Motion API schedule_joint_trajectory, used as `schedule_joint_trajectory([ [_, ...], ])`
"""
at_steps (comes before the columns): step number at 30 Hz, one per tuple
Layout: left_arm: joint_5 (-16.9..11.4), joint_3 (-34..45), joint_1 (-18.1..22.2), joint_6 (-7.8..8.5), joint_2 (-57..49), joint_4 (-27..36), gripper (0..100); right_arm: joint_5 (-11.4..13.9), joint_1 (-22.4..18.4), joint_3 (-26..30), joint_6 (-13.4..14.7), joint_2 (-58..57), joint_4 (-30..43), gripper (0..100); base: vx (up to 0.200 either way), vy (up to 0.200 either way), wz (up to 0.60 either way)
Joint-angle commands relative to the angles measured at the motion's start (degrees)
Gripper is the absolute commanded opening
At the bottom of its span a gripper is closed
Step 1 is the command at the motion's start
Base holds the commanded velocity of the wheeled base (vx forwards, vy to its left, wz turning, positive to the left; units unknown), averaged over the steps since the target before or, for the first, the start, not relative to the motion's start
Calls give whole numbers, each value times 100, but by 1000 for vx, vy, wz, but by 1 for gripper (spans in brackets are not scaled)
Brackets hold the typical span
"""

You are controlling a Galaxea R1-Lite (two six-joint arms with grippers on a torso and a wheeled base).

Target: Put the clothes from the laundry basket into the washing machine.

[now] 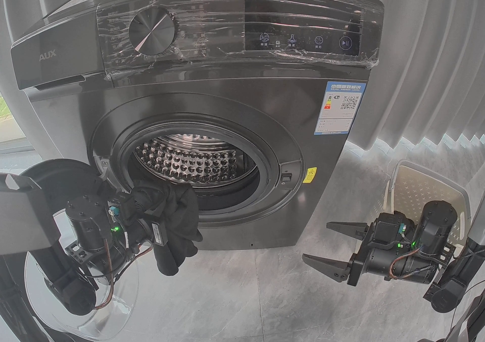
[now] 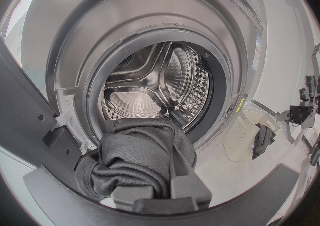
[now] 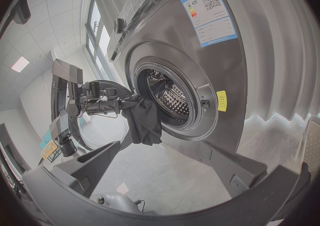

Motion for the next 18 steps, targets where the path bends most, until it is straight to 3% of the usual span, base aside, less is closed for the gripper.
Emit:
schedule_joint_trajectory([
  [1,2,-41,-12,-13,17,-1,0,1,29,13,-1,8,-4,100,0,0,0],
  [4,11,-173,-74,40,105,-1,0,1,90,4,-1,8,-4,100,0,0,0],
  [10,-121,-120,-48,-39,140,-1,0,1,90,13,-1,16,-4,100,0,0,0],
  [13,63,-164,-179,-66,140,-1,0,-8,99,4,-1,60,-4,100,0,0,0],
  [15,380,-190,-364,-101,202,-1,0,-8,99,13,-1,104,-4,100,0,0,0],
  [18,424,-199,-408,-153,237,-1,0,-8,99,-22,-1,122,-4,100,0,0,0],
])
